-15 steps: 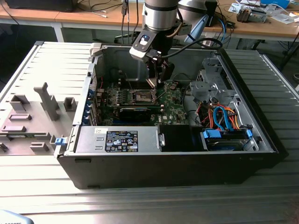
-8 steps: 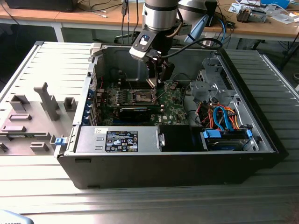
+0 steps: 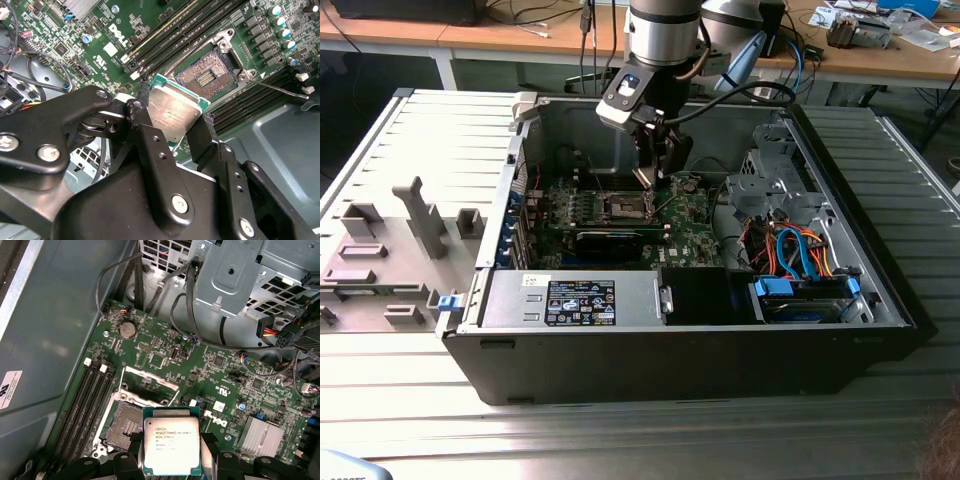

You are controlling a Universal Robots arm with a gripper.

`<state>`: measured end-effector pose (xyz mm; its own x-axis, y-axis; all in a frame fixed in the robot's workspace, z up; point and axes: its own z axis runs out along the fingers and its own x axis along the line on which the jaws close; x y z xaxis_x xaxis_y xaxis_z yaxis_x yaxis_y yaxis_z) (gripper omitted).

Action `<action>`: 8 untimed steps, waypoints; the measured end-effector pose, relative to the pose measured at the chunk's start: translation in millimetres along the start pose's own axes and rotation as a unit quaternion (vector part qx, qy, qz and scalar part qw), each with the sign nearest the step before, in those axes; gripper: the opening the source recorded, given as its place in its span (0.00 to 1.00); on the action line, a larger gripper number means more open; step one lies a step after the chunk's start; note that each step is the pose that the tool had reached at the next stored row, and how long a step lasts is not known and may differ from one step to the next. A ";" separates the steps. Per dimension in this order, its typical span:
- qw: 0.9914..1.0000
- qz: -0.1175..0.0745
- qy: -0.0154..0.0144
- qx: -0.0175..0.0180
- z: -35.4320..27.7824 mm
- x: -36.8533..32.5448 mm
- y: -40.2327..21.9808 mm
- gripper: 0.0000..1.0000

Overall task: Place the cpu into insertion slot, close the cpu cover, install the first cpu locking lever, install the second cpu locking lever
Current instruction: 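Place the cpu into insertion slot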

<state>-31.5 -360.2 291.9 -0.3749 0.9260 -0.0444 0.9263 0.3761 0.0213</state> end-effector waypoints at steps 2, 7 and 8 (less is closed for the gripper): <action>1.000 0.002 0.000 0.000 0.0 0.0 0.0 0.55; 1.000 0.008 0.000 0.000 0.0 0.0 0.0 0.55; 1.000 0.009 0.000 0.000 0.0 0.0 0.0 0.55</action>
<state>-31.5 -360.2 291.9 -0.3590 0.9323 -0.0443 0.9326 0.3602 0.0214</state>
